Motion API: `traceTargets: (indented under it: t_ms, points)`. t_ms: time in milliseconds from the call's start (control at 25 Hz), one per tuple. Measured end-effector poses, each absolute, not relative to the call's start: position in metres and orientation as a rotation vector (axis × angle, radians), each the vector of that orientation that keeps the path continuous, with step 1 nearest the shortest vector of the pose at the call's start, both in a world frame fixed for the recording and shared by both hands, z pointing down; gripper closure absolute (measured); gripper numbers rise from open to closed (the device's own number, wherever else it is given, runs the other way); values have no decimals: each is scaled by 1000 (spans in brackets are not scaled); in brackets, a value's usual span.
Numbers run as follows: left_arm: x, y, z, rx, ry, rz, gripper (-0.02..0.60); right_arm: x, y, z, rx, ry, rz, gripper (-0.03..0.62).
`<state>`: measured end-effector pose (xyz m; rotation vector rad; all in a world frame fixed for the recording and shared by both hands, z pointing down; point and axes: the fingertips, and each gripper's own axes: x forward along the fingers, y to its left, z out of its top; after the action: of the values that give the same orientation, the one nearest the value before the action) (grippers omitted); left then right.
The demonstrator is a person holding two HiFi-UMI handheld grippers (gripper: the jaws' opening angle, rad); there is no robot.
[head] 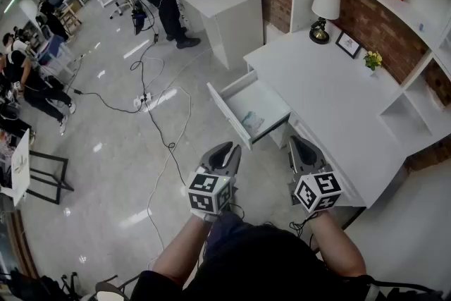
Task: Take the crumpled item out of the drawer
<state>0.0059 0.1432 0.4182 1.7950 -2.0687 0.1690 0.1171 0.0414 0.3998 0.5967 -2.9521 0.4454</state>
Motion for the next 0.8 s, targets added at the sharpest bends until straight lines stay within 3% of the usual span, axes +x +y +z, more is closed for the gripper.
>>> traceTargets:
  t_ms: [360,720,800]
  points:
    - [24,181,424,1814,-1988,138,506,134,63,404,704,-2915,497,594]
    - [-25,230,426,1800,-2017,93,506,95,97,409,742,-2896,411,592]
    - [-41,232,417,1826,-2038,65,506,79,101,406,752,-2893,367,558]
